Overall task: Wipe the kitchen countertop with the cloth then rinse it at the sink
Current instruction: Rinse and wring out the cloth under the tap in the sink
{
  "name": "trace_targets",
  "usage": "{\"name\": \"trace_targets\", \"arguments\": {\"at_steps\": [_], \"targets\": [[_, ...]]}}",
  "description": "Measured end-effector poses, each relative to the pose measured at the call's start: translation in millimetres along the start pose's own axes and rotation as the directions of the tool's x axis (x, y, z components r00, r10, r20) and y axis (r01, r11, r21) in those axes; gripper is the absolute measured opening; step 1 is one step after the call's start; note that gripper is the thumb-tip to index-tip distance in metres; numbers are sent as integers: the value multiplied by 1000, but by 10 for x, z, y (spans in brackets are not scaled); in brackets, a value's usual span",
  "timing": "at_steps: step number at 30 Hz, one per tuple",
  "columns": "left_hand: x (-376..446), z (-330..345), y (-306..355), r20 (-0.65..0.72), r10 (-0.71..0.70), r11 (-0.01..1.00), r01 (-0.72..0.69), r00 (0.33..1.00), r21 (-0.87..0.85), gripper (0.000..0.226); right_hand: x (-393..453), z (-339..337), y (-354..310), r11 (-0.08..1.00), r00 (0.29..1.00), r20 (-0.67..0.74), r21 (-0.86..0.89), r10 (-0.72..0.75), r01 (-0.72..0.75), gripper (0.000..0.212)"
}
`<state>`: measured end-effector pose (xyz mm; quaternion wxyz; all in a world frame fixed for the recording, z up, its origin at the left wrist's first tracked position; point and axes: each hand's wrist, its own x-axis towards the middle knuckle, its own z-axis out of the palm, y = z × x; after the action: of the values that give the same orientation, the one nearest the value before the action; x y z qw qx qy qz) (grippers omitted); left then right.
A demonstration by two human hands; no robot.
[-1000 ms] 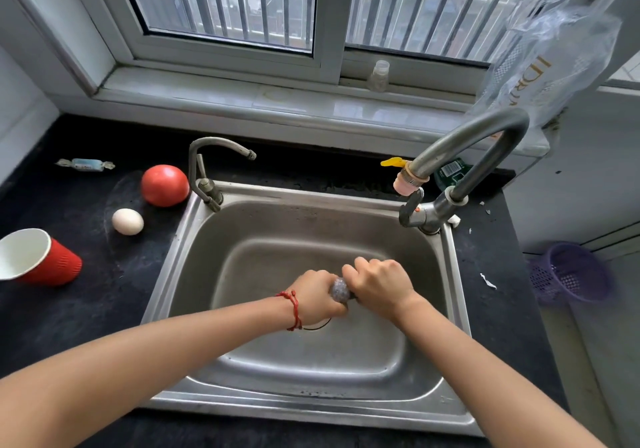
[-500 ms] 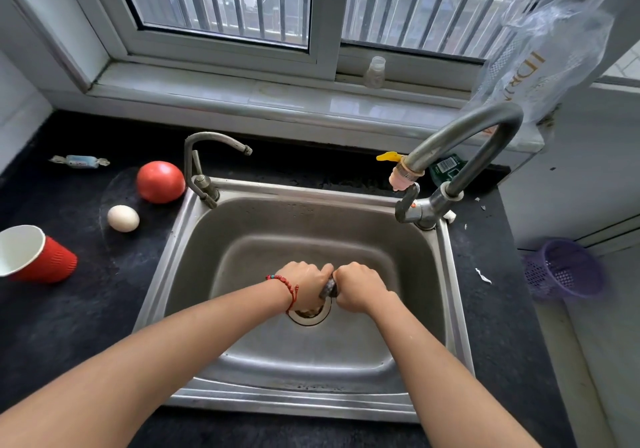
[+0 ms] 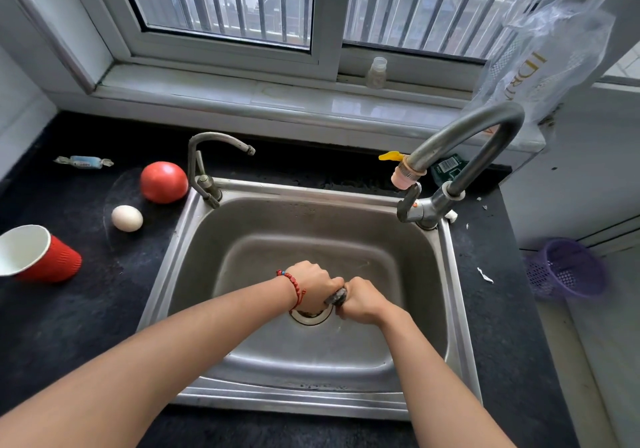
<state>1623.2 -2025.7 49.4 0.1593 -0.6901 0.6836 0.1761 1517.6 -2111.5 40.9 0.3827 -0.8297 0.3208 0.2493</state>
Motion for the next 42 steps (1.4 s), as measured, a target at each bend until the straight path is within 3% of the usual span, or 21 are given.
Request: {"name": "trace_targets", "arguments": {"at_steps": [3, 8, 13, 16, 18, 23, 25, 27, 28, 30, 32, 34, 36, 38, 42], "targets": [[5, -38, 10, 4, 56, 997, -56, 998, 45, 28, -23, 51, 43, 992, 999, 4, 121, 36, -36, 7], [19, 86, 30, -16, 98, 993, -97, 995, 66, 25, -94, 121, 66, 967, 994, 79, 239, 76, -92, 22], [-47, 108, 51, -100, 40, 999, -40, 994, 4, 28, -100, -17, 60, 974, 987, 148, 209, 56, -86, 24], [-124, 143, 97, -142, -79, 994, 67, 987, -88, 33, -74, -59, 28, 987, 995, 99, 156, 26, -41, 15], [-178, 195, 140, -140, -131, 983, 111, 981, -147, 35, -73, -68, 6, 993, 990, 139, 112, 14, -30, 17], [-257, 255, 214, -86, -65, 982, 48, 994, -182, 37, -130, -28, 38, 993, 952, 300, 84, 55, -84, 23], [-268, 257, 213, -87, -90, 979, 72, 992, -191, 39, -127, -5, 38, 993, 960, 275, 86, 55, -81, 21], [-272, 237, 205, -100, -159, 967, 135, 982, -215, 43, -103, -1, 26, 997, 991, 136, 69, 21, -30, 16], [-276, 213, 209, -106, -222, 944, 187, 969, -271, 41, -82, -2, 37, 999, 999, 30, 51, -10, 9, 22], [-298, 157, 223, -109, -382, 835, 292, 918, -467, 38, -78, -29, 66, 993, 980, -187, 79, -72, 88, 61], [-336, 110, 243, -86, -558, 629, 353, 825, -692, 36, -139, -73, 68, 955, 913, -404, 248, -54, 166, 79], [-370, 77, 266, -47, -704, 400, 341, 709, -851, 32, -236, -129, 32, 817, 871, -481, 540, 103, 202, 65], [-382, 33, 297, -38, -781, 281, 296, 624, -913, 29, -332, -134, -81, 619, 911, -364, 766, 196, 173, 34], [-391, -11, 344, -81, -806, 267, 238, 587, -934, 32, -372, -58, -197, 593, 932, -316, 790, 176, 156, 17], [-435, -9, 451, -248, -786, 385, 134, 566, -913, 56, -365, 60, -334, 607, 896, -401, 765, 191, 213, 27]]}}
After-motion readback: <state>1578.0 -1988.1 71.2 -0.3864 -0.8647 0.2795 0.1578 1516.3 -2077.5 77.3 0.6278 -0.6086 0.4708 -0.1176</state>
